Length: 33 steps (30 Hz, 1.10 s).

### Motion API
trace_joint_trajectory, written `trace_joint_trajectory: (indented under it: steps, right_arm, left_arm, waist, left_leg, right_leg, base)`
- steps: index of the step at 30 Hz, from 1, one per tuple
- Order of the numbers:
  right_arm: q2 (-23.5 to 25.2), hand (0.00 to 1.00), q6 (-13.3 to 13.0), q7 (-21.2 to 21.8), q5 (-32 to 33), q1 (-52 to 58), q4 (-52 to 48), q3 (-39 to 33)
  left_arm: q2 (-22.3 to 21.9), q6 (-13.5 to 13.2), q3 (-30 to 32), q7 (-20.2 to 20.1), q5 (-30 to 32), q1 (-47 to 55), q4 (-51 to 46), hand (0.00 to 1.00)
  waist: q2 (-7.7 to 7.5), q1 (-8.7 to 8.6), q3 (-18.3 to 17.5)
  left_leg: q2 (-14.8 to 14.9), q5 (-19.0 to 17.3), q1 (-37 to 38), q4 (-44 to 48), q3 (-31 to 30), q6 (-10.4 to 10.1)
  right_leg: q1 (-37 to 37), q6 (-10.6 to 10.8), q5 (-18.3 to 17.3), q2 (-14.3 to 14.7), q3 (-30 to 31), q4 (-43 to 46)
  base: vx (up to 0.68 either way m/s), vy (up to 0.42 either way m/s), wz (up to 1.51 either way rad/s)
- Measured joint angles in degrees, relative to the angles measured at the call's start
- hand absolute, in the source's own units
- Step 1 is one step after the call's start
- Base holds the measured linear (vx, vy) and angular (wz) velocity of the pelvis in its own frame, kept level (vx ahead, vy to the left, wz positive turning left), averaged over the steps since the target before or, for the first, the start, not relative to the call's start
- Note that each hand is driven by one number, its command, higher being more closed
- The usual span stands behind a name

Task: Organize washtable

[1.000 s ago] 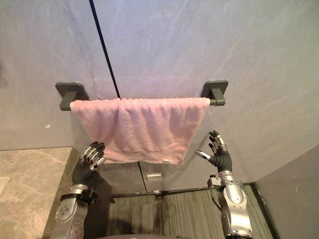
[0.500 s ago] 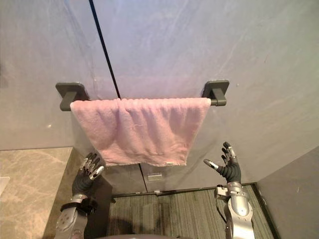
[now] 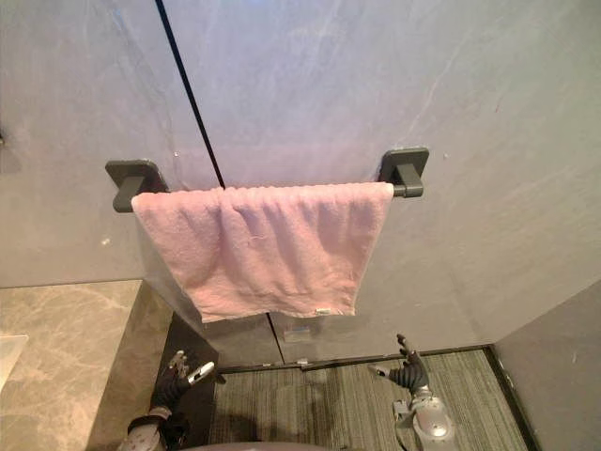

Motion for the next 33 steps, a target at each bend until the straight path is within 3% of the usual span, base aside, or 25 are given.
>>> trace_joint_trajectory:
  steps: [8,22,26,31,32,33]
  right_arm:
    - [-0.13,0.0,1.71,-1.2,-0.15,-0.47,13.88,-0.05]
    - [-1.02,0.0,2.51,-2.54,-4.41,-2.45,18.3,-1.63]
    - [-0.88,0.0,2.57,-2.56,-4.46,-5.01,17.01,-1.28]
    - [-0.8,0.0,2.71,-2.61,-5.2,-5.48,14.62,0.78]
    - [-0.79,0.0,2.73,-2.59,-5.24,-5.45,14.26,1.26]
    - [-0.49,0.0,2.72,-2.55,-5.41,-4.68,12.71,1.89]
  left_arm:
    - [0.06,1.2,0.11,4.44,5.19,-2.47,13.13,0.0]
    - [0.05,1.55,0.61,5.37,7.35,-3.97,17.79,0.0]
    - [0.38,1.5,0.64,5.4,7.35,-4.62,17.47,0.0]
    - [1.83,1.49,-0.07,5.57,7.34,-8.81,15.47,0.0]
    - [2.04,1.43,-0.09,5.61,7.32,-9.09,14.57,0.0]
    - [2.15,1.35,-0.14,5.69,7.32,-10.06,13.29,0.0]
  waist:
    - [0.26,-0.03,0.29]
    - [-0.08,0.24,2.32]
    - [-0.94,0.44,4.51]
    - [-1.24,0.37,5.89]
    - [-1.03,0.28,6.07]
    - [-1.5,0.25,5.81]
  left_leg:
    - [0.02,0.08,0.19,-0.18,0.15,-0.11]
    - [0.14,-0.09,-0.61,-0.3,1.7,-0.22]
    - [0.29,-1.1,-1.85,1.12,4.92,-0.15]
    - [1.46,-3.64,-7.56,9.03,4.15,0.27]
    - [1.65,-3.62,-8.16,9.57,3.66,0.32]
    - [1.53,-3.63,-9.29,11.08,1.71,0.33]
  right_leg:
    - [0.0,0.0,0.0,0.01,0.09,0.11]
    - [-1.76,-0.12,-0.23,0.13,1.46,0.46]
    - [-8.27,0.74,-4.24,-0.25,4.77,10.67]
    - [-13.4,2.23,-5.57,-0.85,6.76,20.23]
    - [-14.22,1.7,-7.18,-1.09,6.96,23.15]
    - [-15.71,1.71,-9.22,-2.25,7.36,31.9]
  base:
    - [0.0,0.0,0.0]
    - [0.0,-0.002,-0.04]
    - [-0.01,-0.006,-0.35]
    - [-0.05,-0.008,0.11]
    - [-0.05,-0.039,0.67]
    - [0.03,-0.082,0.91]
